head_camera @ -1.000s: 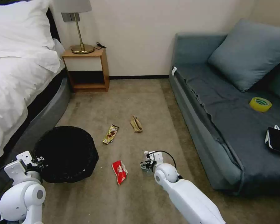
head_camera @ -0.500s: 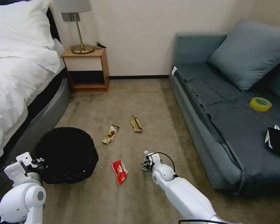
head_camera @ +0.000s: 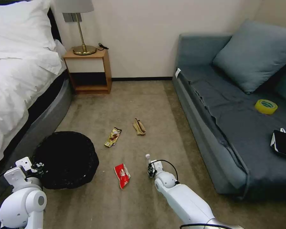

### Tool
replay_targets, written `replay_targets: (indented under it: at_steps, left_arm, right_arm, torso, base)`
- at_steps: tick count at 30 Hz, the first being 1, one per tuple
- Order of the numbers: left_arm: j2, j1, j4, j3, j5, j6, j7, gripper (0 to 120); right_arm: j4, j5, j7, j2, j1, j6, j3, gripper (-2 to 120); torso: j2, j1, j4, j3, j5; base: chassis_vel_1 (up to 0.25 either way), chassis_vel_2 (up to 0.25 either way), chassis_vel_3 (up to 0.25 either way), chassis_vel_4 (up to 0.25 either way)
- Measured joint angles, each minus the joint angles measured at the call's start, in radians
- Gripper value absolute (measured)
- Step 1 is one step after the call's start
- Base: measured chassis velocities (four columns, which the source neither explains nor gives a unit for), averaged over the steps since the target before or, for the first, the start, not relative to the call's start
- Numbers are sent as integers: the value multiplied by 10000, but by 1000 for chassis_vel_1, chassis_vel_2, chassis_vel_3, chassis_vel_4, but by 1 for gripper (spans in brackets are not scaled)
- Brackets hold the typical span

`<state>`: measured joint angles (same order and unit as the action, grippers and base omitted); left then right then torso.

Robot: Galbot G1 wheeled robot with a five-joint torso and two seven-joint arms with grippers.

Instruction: Pick up the trash bin, then pick up the garbage on the floor and place it into the trash bin.

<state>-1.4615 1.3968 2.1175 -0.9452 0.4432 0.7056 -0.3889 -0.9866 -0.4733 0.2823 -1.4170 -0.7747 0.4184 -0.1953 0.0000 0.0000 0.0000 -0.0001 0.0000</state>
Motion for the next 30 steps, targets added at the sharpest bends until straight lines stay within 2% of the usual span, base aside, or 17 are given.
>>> replay_targets:
  at_steps: [1,4,5,11,12,14,15,17,19,20,22,24,27,29,30]
  left_arm:
    - [1,0,-2,3,0,0,1,3]
    - [1,0,-2,3,0,0,1,3]
    - [6,-3,-31,22,0,-1,5,3]
    - [18,-10,-60,35,-1,-1,9,3]
    - [19,-6,-67,58,-12,-1,10,3]
    - [-9,2,-67,105,-47,0,12,3]
    - [-9,2,-67,105,-47,0,12,3]
    - [-90,-2,-68,195,-145,-1,32,3]
    - [-114,-4,-69,225,-168,-1,44,3]
    - [-161,-5,-68,279,-221,-7,67,3]
    - [-176,-4,-68,295,-248,-10,68,3]
    - [-265,6,-68,366,-402,-35,122,3]
    - [-335,19,-68,411,-511,-44,141,3]
    - [-391,40,-53,450,-609,-49,166,3]
    - [-391,40,-53,450,-609,-49,166,3]
  right_arm:
    - [-32,12,0,14,-29,-21,4,30]
    - [-32,12,0,14,-29,-21,4,30]
    - [-357,3,1,156,-193,-52,-2,22]
    - [-1638,-347,128,568,-351,-9,-94,19]
    - [-2978,-897,338,883,-362,190,-164,19]
    - [-4253,-1603,603,1144,-279,421,-265,19]
    - [-4253,-1603,603,1144,-279,421,-265,19]
    - [-5922,-2722,1038,1366,-43,725,-523,19]
    - [-6401,-3069,1208,1381,63,775,-650,19]
    - [-7137,-3650,1544,1363,277,824,-939,19]
    - [-7403,-3863,1692,1327,375,823,-1085,19]
    - [-8145,-4654,2313,900,849,671,-1952,19]
    - [-8150,-4838,2651,470,1203,363,-2661,19]
    - [-7637,-4903,2916,-115,1664,-20,-3610,19]
    - [-7637,-4903,2916,-115,1664,-20,-3610,19]
  torso:
    - [0,0,0,0,0]
    - [0,0,0,0,0]
    - [1,0,0,0,0]
    - [0,0,-1,0,1]
    - [0,0,-1,0,1]
    - [1,1,0,0,0]
    - [1,1,0,0,0]
    - [1,1,-2,0,-1]
    - [1,0,0,-1,0]
    - [0,0,0,0,0]
    - [2,0,-1,0,-2]
    - [1,0,2,0,0]
    - [1,0,0,0,-3]
    - [1,0,2,0,-2]
    - [1,0,2,0,-2]
  base:
    - [0,0,0,0]
    - [0,0,0,0]
    - [0,0,0,0]
    - [0,0,0,0]
    - [0,0,0,0]
    - [0,0,0,0]
    - [0,0,0,0]
    - [0,0,0,0]
    - [0,0,0,0]
    - [0,0,0,0]
    - [0,0,0,0]
    - [0,0,0,0]
    - [0,0,0,0]
    - [0,0,0,0]
    - [0,0,0,0]
